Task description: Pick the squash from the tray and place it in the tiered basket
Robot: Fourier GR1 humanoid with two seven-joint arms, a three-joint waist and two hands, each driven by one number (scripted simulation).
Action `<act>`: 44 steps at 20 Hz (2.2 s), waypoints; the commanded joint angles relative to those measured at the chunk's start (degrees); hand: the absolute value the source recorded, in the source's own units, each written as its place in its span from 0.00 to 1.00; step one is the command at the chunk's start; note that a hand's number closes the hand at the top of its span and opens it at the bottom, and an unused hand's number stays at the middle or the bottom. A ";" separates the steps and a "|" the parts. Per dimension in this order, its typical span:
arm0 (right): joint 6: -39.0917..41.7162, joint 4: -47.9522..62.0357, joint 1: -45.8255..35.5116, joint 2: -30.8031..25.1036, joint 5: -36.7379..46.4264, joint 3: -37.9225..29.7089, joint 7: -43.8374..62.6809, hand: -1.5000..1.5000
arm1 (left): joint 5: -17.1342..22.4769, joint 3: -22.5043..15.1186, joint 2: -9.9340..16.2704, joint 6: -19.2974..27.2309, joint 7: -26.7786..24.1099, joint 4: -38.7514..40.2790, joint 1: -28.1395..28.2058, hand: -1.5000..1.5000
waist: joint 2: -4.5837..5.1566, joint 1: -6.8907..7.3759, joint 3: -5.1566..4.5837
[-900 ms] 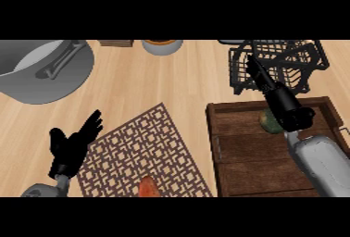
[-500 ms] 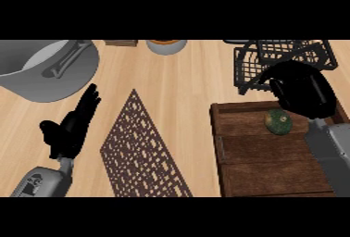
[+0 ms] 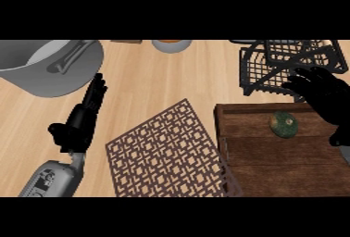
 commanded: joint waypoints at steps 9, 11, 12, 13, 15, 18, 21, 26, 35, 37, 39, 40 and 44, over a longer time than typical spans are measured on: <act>21.25 -6.40 -9.58 -23.71 12.04 -12.27 1.94 0.00 | -2.90 -2.11 -2.89 3.92 0.81 0.12 0.66 0.50 | -1.23 -1.35 -0.09; 21.26 -11.73 -10.19 -24.76 17.15 -13.80 1.52 0.00 | -2.72 -2.09 -2.83 3.91 1.76 -0.38 0.52 0.50 | -1.49 -1.85 0.00; 20.87 -13.45 -11.35 -25.10 19.41 -14.88 1.27 0.00 | -2.99 -1.60 -2.73 3.97 0.40 0.28 0.25 0.50 | -1.09 -1.46 -0.07; 20.04 -15.68 -12.96 -25.39 21.95 -15.25 1.66 0.00 | -2.63 -1.19 -2.04 2.93 0.52 1.53 -0.18 0.50 | -0.68 -1.01 -0.17; 20.46 -20.90 -11.18 -24.19 26.96 -16.73 0.30 0.00 | -2.38 -1.09 -2.48 3.57 0.87 0.24 0.50 0.50 | -1.01 -1.44 0.00; 19.79 -26.25 -10.81 -22.43 34.83 -18.13 -0.35 0.00 | -3.86 -2.03 -2.59 4.41 1.33 -1.14 0.11 0.50 | -0.82 -0.60 -0.06; 19.86 -30.99 -8.52 -20.00 41.57 -19.18 -2.77 0.00 | -3.56 -1.46 -1.63 3.45 0.73 -1.37 1.14 0.50 | -0.70 -0.35 -0.11; 20.21 -36.18 -4.61 -18.57 49.42 -19.40 -8.86 0.00 | -5.26 -3.18 -3.85 5.31 1.66 -1.57 1.37 0.50 | -0.76 -1.11 -0.26; 13.31 -42.32 2.88 -20.86 64.69 -13.33 -17.32 0.00 | -5.60 -2.90 -3.94 5.10 2.07 -1.91 2.13 0.50 | -0.69 -0.69 -0.24; 11.08 -41.84 3.53 -22.45 67.63 -11.67 -20.52 0.00 | -5.68 -2.71 -3.05 4.26 3.48 -2.87 1.03 0.50 | -0.84 -0.75 -0.30; 8.42 -40.64 5.17 -24.54 70.58 -10.27 -24.18 0.00 | -4.10 -1.36 -3.27 3.38 2.36 -2.39 1.49 0.50 | -0.78 -0.88 -0.37; 6.84 -38.84 3.53 -26.08 72.28 -9.19 -25.29 0.00 | -5.09 -1.08 -1.96 3.28 2.83 -2.62 0.71 0.50 | -0.69 -0.20 -0.39; -3.89 -35.72 7.55 -28.58 80.17 -4.73 -34.21 0.00 | -5.50 -1.63 -3.25 3.91 3.64 -3.54 0.82 0.50 | -0.89 -0.77 -0.39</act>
